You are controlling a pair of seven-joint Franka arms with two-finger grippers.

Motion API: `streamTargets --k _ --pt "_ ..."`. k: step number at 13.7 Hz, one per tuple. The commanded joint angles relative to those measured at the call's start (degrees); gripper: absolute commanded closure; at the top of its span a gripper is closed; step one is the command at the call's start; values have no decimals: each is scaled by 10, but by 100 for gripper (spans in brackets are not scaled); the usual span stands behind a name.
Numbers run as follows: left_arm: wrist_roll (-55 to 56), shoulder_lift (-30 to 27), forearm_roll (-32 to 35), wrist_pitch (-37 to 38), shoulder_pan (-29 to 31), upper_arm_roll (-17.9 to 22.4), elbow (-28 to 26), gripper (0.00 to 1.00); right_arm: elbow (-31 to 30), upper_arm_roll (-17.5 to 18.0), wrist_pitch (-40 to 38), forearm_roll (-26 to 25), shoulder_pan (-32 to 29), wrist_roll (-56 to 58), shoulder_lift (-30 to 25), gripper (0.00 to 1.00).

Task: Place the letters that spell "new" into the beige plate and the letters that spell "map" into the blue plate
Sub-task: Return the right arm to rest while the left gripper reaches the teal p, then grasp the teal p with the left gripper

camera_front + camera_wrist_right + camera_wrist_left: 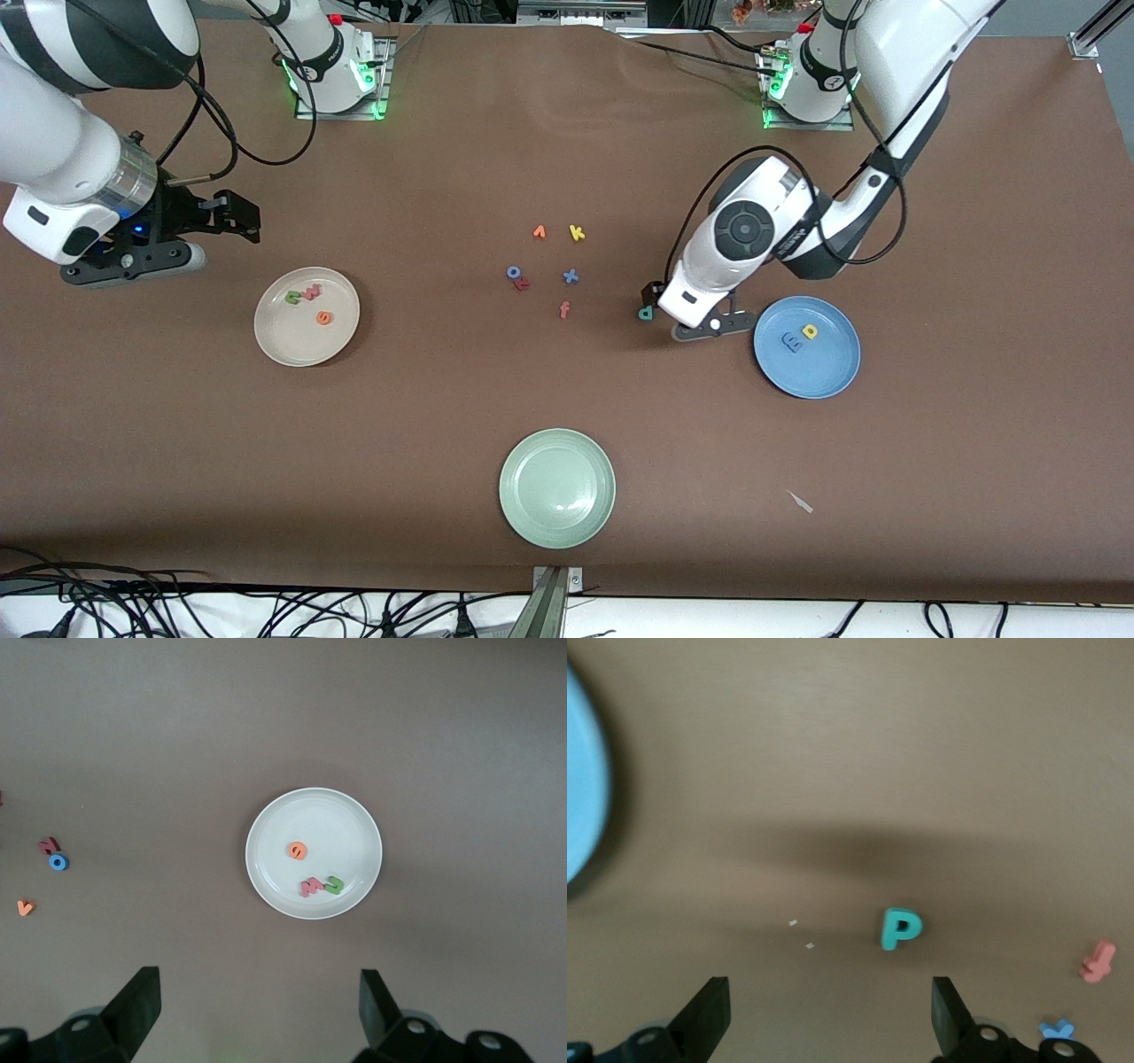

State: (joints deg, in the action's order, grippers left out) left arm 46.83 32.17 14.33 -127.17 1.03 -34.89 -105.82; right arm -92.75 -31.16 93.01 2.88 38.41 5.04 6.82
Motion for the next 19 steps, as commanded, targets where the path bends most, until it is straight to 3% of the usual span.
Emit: streamTargets --k 1,2,4,5,9,16,19 --pt "-100 30 22 -23 -20 3 19 0 15 11 1 -8 2 -6 9 0" --pt "-137 34 30 -26 -26 3 19 0 13 48 16 -9 -21 -6 6 0" --pt "-164 53 47 -35 -28 3 18 0 16 217 11 -11 -185 -13 -3 0" --pt "-164 58 49 -46 -37 3 17 0 13 271 10 -15 -239 -13 -13 0" --pt "-164 65 76 -50 -44 5 15 4 -16 371 8 -16 -358 -13 -45 0" --pt "-148 100 111 -101 -46 9 14 15 -11 369 -3 -30 -366 -12 -45 0" --pt "-146 105 114 -102 -47 22 16 31 1 344 -3 -29 -366 -6 -43 0"
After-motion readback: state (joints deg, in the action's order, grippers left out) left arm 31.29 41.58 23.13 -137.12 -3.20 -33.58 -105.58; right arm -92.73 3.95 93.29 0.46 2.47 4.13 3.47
